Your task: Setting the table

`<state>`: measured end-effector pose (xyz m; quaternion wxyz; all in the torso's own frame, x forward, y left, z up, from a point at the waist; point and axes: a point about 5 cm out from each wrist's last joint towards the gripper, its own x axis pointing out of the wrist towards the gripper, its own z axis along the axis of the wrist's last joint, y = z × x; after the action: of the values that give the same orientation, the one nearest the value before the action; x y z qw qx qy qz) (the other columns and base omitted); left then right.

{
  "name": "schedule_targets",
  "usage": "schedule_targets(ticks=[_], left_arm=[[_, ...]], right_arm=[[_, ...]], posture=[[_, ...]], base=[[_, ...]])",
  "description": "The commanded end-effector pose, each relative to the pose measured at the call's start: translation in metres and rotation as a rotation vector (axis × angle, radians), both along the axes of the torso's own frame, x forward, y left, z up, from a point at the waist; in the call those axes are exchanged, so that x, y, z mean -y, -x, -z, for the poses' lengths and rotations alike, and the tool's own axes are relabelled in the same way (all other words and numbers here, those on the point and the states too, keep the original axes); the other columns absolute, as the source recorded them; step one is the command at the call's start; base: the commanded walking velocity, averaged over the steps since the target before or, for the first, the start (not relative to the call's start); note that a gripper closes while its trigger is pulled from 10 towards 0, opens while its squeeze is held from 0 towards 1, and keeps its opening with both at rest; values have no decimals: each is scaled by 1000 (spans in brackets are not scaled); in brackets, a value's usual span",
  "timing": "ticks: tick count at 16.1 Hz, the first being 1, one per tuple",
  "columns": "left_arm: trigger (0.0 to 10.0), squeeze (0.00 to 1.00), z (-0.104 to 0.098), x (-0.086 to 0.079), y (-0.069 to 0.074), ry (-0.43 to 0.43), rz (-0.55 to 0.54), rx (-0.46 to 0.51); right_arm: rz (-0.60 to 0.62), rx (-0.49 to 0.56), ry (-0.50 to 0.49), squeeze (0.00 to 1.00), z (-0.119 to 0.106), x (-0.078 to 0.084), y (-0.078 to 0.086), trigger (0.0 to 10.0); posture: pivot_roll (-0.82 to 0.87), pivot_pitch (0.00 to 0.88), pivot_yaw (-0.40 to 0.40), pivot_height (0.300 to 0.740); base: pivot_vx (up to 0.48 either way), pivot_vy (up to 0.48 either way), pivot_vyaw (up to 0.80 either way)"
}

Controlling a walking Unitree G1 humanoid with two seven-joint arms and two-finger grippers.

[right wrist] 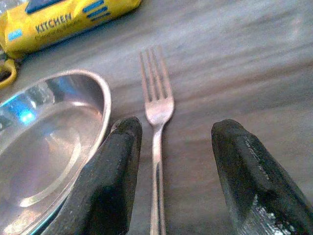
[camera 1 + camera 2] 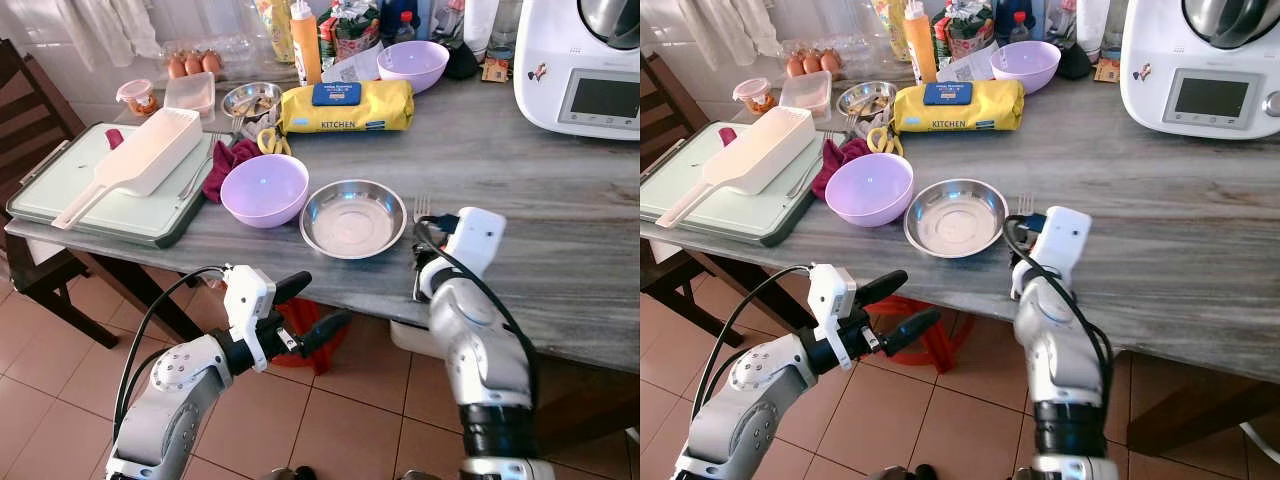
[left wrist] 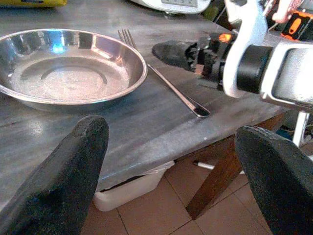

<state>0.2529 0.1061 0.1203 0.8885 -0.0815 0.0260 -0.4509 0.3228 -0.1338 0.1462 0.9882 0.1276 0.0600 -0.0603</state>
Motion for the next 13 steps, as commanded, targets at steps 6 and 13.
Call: schedule_targets(ticks=[6, 13], left_arm=[[10000, 0, -4, 2, -3, 1, -13, 21], [10000, 0, -15, 7, -7, 67, -52, 26]], right_arm=[[-11, 131, 127, 1000, -11, 9, 21, 10000], [-38, 196, 323, 1000, -18, 38, 47, 10000]], posture=[[-90, 119, 125, 740], [-109, 109, 119, 740]], base=[[0, 0, 0], [0, 0, 0]])
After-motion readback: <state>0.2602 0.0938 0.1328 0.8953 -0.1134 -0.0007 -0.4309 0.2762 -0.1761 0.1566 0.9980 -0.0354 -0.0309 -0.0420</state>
